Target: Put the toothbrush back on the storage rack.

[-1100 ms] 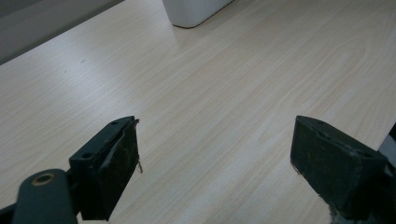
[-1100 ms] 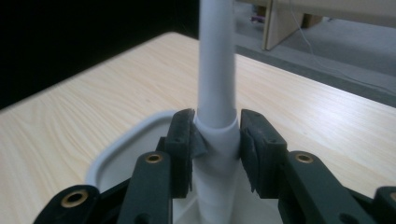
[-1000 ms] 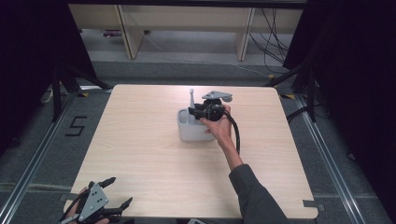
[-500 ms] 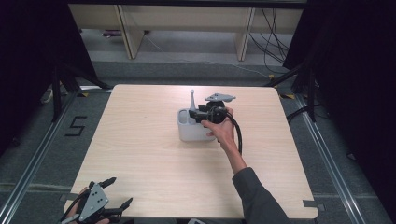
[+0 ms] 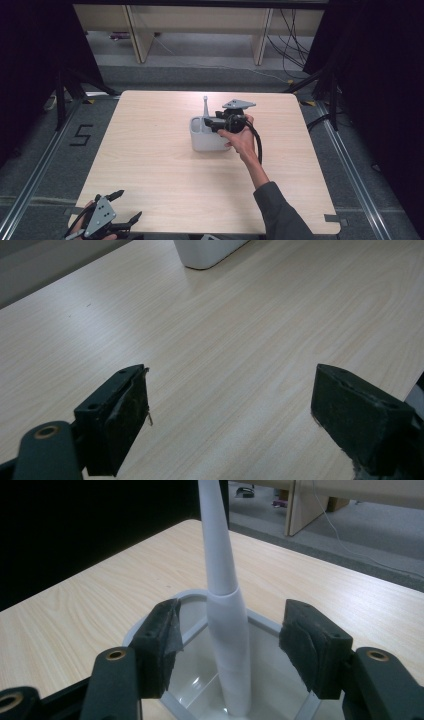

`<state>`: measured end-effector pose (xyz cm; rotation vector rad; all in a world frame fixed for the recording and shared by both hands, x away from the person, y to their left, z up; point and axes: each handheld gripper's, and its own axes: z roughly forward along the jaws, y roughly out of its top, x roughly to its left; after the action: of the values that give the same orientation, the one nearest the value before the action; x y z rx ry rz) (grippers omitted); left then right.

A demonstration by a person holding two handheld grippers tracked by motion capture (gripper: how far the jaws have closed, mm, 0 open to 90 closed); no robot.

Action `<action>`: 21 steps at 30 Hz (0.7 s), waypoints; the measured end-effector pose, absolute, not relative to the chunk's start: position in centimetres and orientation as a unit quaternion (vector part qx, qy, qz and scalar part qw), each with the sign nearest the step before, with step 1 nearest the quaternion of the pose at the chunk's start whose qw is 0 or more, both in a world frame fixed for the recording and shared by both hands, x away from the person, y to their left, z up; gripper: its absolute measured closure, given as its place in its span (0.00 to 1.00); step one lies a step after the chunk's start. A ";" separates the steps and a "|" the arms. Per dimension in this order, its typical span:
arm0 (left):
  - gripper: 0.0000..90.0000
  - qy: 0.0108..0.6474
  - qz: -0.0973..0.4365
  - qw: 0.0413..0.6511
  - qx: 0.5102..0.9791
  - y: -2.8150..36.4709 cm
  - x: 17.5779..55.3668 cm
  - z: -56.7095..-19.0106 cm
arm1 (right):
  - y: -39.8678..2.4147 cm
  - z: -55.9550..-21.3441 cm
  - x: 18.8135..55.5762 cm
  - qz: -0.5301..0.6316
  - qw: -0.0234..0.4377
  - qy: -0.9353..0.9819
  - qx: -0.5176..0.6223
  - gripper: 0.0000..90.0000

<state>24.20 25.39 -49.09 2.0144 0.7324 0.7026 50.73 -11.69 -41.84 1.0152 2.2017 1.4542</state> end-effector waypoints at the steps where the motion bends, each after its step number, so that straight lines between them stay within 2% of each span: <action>1: 0.16 0.293 0.281 0.429 0.807 25.4 24.2 -49.1 | -11.8 -41.7 50.7 0.509 0.155 0.771 0.350 0.46; 8: 0.16 0.295 0.281 0.428 0.807 25.4 24.2 -49.1 | -12.0 -41.5 49.9 0.508 0.150 0.775 0.345 0.45; 11: 0.16 0.296 0.282 0.430 0.805 25.4 24.2 -49.1 | -12.1 -41.4 49.6 0.503 0.172 0.779 0.331 0.43; 14: 0.16 0.296 0.281 0.429 0.806 25.4 24.2 -49.2 | -12.0 -41.3 49.1 0.503 0.164 0.780 0.332 0.42; 18: 0.16 0.287 0.286 0.412 0.816 25.5 24.3 -49.0 | -12.1 -41.3 48.7 0.497 0.176 0.786 0.324 0.41; 21: 0.16 0.297 0.281 0.429 0.805 25.3 24.2 -49.2 | -12.1 -41.3 48.4 0.499 0.177 0.785 0.322 0.40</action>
<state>24.17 25.34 -49.16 2.0096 0.7422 0.7003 48.36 -12.08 -41.26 0.9103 2.2216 1.4140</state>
